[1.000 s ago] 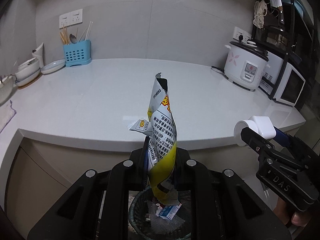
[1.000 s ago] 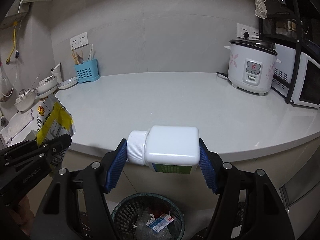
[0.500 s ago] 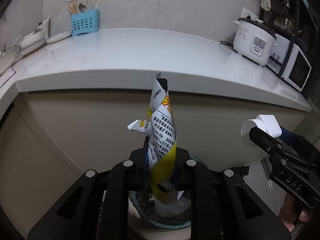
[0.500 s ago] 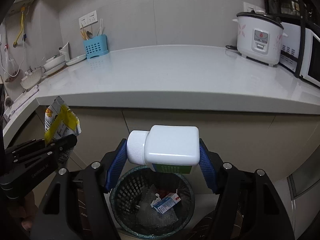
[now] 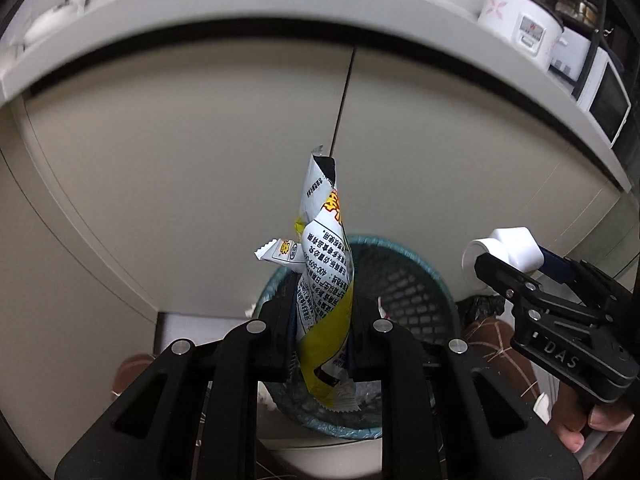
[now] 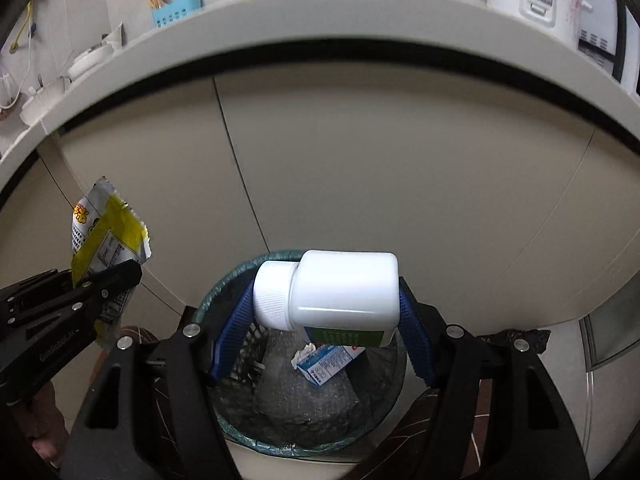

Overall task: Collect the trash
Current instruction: 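Lift the bottle and wrapper and carry both down over the trash bin, then open the right gripper to drop the bottle while the left drops the wrapper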

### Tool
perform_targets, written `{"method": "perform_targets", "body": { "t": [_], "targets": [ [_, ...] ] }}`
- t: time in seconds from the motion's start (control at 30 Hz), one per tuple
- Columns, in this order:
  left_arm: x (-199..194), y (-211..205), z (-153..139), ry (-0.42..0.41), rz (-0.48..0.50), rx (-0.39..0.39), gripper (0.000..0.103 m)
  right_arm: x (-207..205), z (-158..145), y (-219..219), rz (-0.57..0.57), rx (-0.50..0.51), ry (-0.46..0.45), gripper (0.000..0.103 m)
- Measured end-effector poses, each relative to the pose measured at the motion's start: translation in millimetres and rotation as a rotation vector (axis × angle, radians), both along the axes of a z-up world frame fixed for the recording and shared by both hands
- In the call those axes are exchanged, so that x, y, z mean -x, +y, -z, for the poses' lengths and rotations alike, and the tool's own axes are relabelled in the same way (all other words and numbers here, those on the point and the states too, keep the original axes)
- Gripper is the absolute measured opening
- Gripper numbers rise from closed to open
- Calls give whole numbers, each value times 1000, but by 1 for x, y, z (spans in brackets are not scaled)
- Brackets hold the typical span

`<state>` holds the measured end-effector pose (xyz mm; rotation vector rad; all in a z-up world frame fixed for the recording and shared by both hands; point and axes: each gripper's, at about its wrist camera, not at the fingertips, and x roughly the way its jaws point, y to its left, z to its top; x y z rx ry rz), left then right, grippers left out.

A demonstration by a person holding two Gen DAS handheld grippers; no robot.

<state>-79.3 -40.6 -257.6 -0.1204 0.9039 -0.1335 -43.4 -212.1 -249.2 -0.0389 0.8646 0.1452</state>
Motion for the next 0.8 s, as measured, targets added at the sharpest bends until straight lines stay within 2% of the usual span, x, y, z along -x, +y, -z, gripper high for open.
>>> {"method": "perform_targets", "body": {
  "t": [0.23, 0.57, 0.63, 0.8],
  "targets": [
    [-7, 3, 33, 59, -15, -10, 17, -11, 37, 13, -23, 17, 62, 65],
    [-14, 9, 41, 86, -25, -11, 17, -23, 52, 24, -42, 37, 112, 65],
    [-17, 10, 42, 90, -28, -11, 17, -21, 53, 23, -45, 39, 110, 73],
    [-24, 3, 41, 105, -30, -11, 17, -19, 47, 15, -27, 24, 105, 82]
  ]
}}
